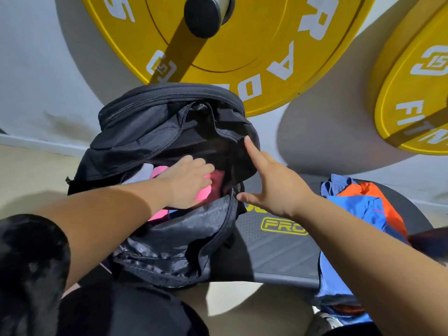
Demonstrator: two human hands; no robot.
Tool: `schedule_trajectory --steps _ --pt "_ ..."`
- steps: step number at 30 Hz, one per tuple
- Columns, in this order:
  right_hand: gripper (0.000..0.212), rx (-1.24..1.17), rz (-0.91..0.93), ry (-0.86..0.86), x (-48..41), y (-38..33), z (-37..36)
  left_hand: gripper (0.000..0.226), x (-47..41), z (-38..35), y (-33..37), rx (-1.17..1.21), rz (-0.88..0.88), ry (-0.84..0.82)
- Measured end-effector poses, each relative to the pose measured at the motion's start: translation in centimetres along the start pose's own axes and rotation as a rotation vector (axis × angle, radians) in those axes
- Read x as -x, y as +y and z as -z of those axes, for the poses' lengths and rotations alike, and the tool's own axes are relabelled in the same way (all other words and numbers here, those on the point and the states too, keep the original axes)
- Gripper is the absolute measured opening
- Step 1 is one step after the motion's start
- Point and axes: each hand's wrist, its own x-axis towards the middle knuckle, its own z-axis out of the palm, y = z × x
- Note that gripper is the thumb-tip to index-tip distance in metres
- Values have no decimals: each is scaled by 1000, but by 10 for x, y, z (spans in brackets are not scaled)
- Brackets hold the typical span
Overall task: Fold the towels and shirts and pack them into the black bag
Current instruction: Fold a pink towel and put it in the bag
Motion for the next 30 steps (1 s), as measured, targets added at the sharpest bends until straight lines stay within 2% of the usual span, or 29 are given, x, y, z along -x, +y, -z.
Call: schedule_trajectory --steps 2,7,10,12,18,23,27,30 --pt "121 27 -8 30 2 -1 -4 49 -3 -6 3 61 52 -32" --pt "128 13 -86 35 11 -6 -9 63 3 -23 13 399 308 -81" --pt "123 -101 -174 91 13 -18 -15 73 8 -25 11 506 327 -118" --pt "131 -67 -249 119 8 -33 -21 75 10 -25 7 543 331 -148" --pt "155 66 -359 62 -6 -51 -23 91 8 -26 -3 502 321 -237" --pt "156 155 -355 13 1 -46 -17 90 6 -15 -7 389 266 -269" --pt "156 127 -360 10 7 -44 -22 88 7 -10 3 203 171 -183" --pt "158 108 -375 11 12 -39 -26 89 13 -22 11 288 163 -181"
